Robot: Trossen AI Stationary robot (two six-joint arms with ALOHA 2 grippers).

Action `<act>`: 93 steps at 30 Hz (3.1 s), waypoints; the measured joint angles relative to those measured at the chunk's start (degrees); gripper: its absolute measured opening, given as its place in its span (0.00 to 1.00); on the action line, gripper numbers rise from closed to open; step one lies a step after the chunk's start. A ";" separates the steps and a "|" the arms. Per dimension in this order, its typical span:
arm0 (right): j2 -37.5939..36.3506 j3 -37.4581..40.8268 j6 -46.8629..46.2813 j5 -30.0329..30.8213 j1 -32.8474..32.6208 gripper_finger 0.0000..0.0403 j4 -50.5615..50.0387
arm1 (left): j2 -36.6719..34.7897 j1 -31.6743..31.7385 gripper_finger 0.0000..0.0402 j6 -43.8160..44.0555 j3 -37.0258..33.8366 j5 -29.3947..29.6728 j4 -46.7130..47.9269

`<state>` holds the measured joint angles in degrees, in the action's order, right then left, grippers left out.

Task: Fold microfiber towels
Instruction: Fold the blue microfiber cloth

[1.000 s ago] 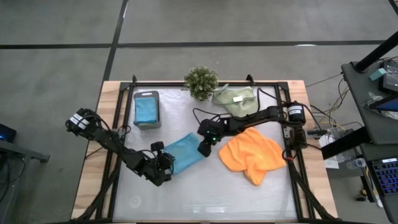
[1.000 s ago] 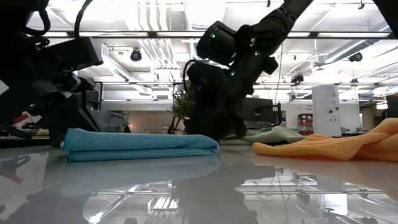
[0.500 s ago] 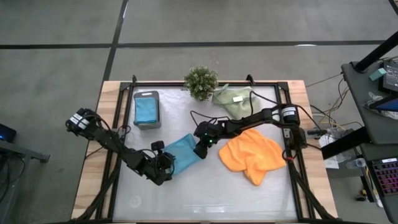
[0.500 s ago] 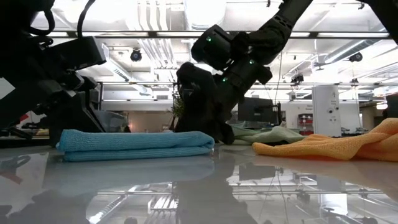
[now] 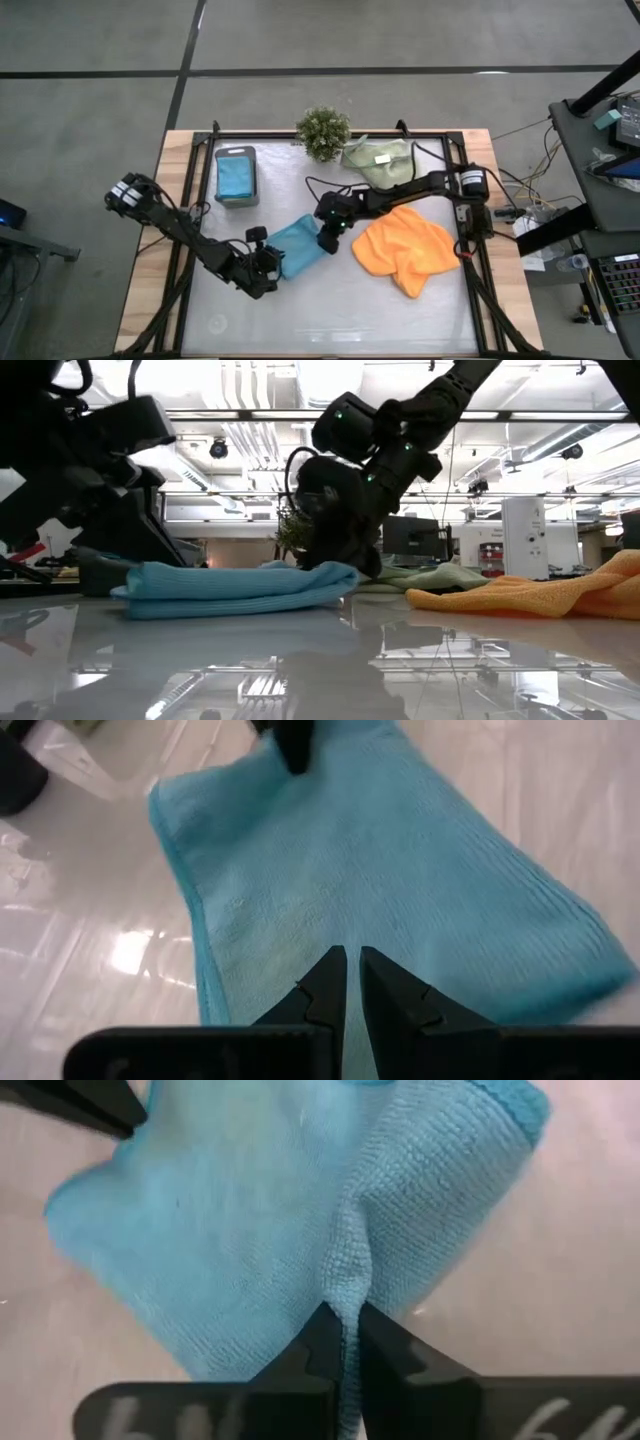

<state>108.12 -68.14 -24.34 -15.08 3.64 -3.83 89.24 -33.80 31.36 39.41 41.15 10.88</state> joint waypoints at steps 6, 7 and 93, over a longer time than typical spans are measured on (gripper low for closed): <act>-1.61 -3.51 4.64 1.96 1.36 0.02 -8.39 | -1.05 0.00 0.05 -0.74 -0.35 1.37 0.64; -1.62 -4.65 5.77 2.78 1.59 0.02 -11.27 | -1.13 0.00 0.05 -0.72 -0.36 1.40 0.50; -0.79 -18.65 11.48 6.27 -9.03 0.40 -16.46 | -11.32 1.87 0.05 -10.87 -3.16 6.42 -7.30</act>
<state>107.33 -86.79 -12.87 -8.81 -5.39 -20.29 77.92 -31.93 20.49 36.25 47.57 3.58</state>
